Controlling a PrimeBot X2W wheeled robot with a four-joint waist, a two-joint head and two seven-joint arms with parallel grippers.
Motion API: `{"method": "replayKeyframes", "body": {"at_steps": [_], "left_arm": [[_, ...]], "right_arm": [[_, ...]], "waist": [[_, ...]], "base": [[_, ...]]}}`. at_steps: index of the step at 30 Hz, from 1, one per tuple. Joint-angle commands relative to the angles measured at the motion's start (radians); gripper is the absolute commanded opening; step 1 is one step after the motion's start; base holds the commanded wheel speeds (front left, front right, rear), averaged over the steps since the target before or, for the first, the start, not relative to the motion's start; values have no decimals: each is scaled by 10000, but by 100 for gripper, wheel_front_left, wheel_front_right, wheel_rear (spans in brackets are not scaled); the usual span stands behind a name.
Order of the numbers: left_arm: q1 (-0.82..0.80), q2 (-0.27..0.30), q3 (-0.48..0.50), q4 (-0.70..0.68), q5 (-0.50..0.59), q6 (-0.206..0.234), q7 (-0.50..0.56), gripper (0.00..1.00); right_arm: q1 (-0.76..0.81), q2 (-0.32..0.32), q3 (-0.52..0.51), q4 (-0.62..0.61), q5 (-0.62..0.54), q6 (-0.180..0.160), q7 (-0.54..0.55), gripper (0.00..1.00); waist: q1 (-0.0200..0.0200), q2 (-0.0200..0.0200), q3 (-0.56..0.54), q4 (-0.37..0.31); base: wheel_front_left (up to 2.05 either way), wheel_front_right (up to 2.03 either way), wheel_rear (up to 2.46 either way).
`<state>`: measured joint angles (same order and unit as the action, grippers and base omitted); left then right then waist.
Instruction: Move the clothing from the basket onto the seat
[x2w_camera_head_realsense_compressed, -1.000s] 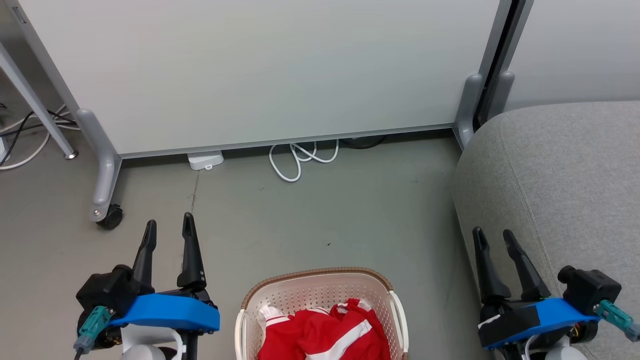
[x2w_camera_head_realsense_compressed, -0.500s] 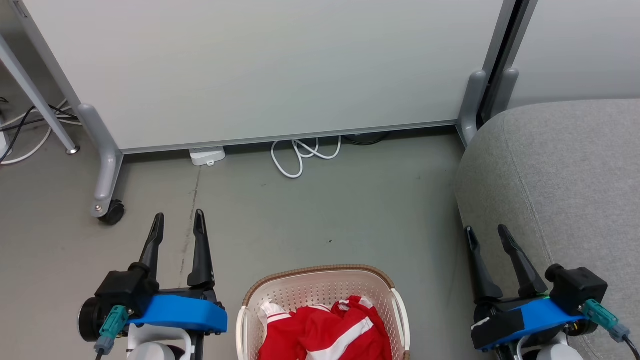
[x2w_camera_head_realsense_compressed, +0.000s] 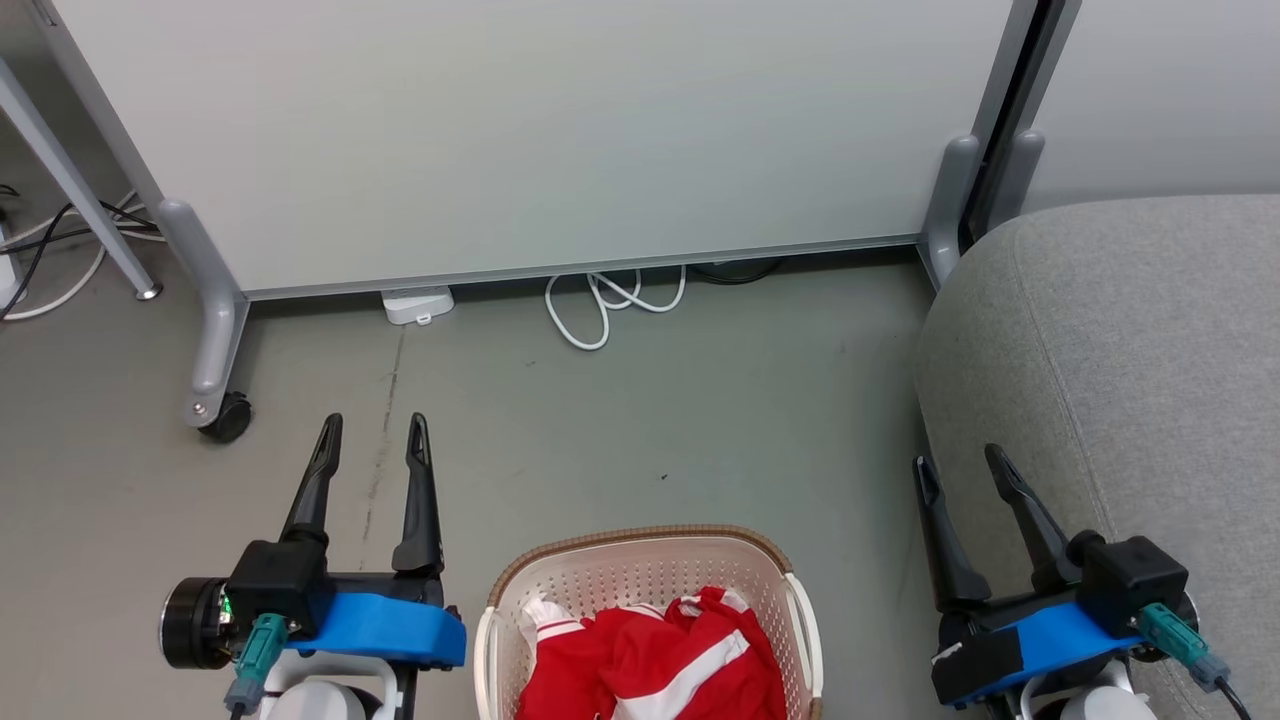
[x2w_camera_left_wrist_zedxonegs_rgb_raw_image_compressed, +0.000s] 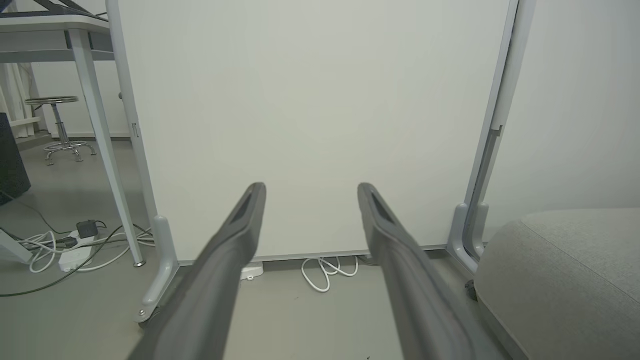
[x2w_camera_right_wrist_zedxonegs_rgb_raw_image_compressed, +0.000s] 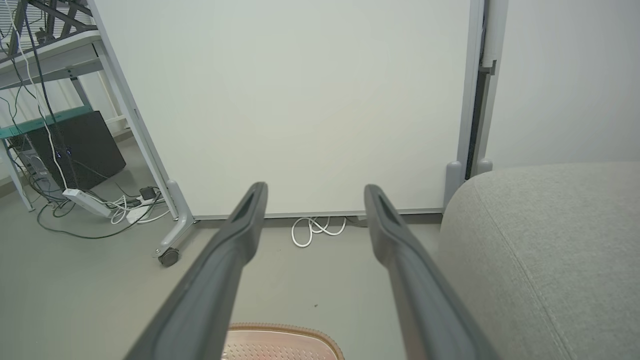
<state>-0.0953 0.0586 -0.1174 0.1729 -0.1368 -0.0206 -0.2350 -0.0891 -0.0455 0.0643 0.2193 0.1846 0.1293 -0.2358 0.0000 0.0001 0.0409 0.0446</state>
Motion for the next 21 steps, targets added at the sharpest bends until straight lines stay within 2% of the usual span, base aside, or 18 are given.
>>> {"method": "replayKeyframes", "body": {"at_steps": [1,14,21], "left_arm": [[-158,52,-61,-67,254,16,-96,100],[-204,39,-164,-54,1192,36,-324,100],[-213,17,-128,-17,1122,-4,-316,100]], "right_arm": [[-168,-71,28,-7,-234,22,-77,100],[-155,-76,118,64,-1175,24,-321,100],[-160,-74,97,124,-1158,24,-316,100]], "waist": [[0,-1,14,9],[0,-1,115,64],[0,-1,143,82]], "base": [[0,0,0],[0,0,0],[0,0,0]]}}
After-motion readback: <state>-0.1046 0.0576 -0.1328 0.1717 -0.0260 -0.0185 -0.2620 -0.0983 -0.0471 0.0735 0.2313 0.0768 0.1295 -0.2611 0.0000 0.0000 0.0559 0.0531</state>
